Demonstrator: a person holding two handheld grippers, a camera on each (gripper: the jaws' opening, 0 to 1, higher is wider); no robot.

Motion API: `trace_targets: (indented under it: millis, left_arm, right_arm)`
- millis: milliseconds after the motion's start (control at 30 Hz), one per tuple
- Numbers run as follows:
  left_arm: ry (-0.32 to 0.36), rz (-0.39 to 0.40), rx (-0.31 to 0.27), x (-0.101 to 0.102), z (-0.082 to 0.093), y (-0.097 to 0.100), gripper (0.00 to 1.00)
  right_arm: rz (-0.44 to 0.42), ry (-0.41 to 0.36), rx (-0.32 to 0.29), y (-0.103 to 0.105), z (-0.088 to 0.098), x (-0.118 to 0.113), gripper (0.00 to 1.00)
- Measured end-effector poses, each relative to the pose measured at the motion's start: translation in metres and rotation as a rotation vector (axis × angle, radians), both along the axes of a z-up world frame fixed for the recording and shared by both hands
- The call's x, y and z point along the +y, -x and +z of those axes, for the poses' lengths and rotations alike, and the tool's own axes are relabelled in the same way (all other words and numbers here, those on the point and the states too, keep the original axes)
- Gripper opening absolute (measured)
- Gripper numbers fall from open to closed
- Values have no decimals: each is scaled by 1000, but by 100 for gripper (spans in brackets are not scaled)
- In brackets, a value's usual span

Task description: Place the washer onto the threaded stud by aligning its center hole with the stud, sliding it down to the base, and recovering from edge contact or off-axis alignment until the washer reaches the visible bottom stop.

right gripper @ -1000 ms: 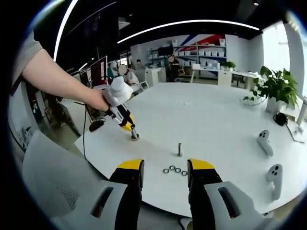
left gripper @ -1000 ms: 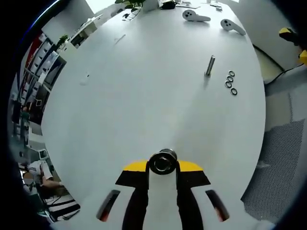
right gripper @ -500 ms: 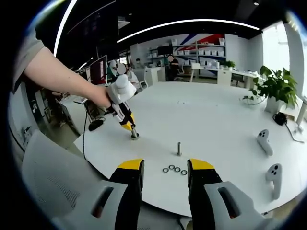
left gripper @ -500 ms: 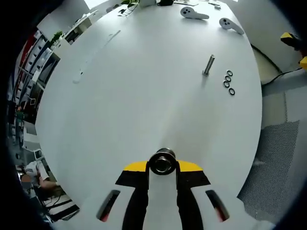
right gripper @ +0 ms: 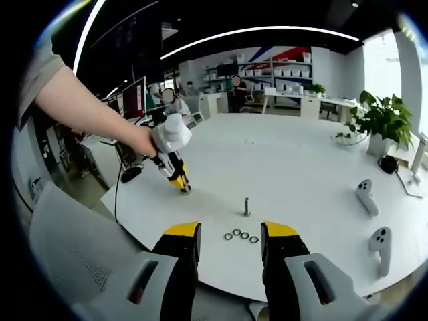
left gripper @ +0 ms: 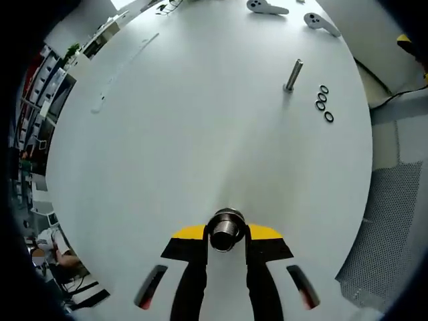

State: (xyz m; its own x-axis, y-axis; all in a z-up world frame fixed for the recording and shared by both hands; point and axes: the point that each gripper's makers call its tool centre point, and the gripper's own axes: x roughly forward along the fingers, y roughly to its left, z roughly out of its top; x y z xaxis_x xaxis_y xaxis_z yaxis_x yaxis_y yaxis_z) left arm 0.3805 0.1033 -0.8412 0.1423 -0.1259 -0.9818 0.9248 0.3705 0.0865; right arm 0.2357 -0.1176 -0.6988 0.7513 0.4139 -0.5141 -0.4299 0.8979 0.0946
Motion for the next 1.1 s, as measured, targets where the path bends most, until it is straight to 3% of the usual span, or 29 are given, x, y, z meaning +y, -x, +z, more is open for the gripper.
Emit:
trace_targets:
  millis: [400,700,800,1100]
  left_arm:
    - [18,14,-6,2,-15,1,19]
    - [61,19,-24,1,-13,0,20]
    - [73,56,-20,3,-15,2,21]
    - [128,72,-64,2,-6,2,23]
  right_arm:
    - [-3,9,5,0,-1,-1,38]
    - [-7,14,5,0,-2,-2,38]
    - [-3,16,7,0,-2,-1,38]
    - [6,22,12,1,-3,0,38]
